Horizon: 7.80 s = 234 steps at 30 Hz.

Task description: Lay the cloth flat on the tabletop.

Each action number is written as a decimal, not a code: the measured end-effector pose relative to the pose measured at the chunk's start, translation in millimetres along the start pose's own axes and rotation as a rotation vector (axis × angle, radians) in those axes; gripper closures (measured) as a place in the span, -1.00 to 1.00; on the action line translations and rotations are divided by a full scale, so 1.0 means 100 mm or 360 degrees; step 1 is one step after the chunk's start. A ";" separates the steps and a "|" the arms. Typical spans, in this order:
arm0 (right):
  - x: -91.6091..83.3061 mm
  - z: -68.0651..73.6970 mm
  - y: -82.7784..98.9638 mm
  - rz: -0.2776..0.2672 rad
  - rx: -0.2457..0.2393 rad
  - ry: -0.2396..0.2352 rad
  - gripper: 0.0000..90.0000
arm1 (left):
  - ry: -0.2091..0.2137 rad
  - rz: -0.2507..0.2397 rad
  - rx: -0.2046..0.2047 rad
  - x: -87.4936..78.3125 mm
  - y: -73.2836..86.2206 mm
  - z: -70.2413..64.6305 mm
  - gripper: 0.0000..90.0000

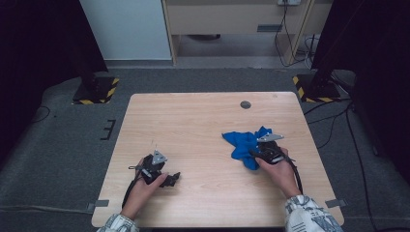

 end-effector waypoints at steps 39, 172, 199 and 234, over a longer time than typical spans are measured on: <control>0.15 1.56 -0.40 -0.0058 -0.0251 -0.0424 0.47 | 0.0002 0.0003 0.0000 0.01 -0.01 0.01 -1.00; 0.60 0.35 -0.71 0.0044 0.0211 -0.0113 0.21 | -0.0020 -0.0147 -0.0031 0.12 -0.46 0.38 0.89; 0.64 0.33 -0.66 -0.0007 0.0143 -0.0239 0.99 | -0.0001 -0.0154 -0.0039 0.13 -0.45 0.37 0.89; -0.54 -0.06 -0.97 -0.0374 0.0230 -0.0413 1.00 | -0.0050 -0.0360 0.0026 -0.21 -1.33 0.53 0.89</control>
Point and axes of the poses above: each handheld gripper's, and its own axes: x roughly forward along the jaws, y roughly out of its underside, z roughly to its left, the point moved 5 cm from there along x, roughly forward along the jaws, and after that the axes turned 14 degrees about x, right-handed, at the moved point
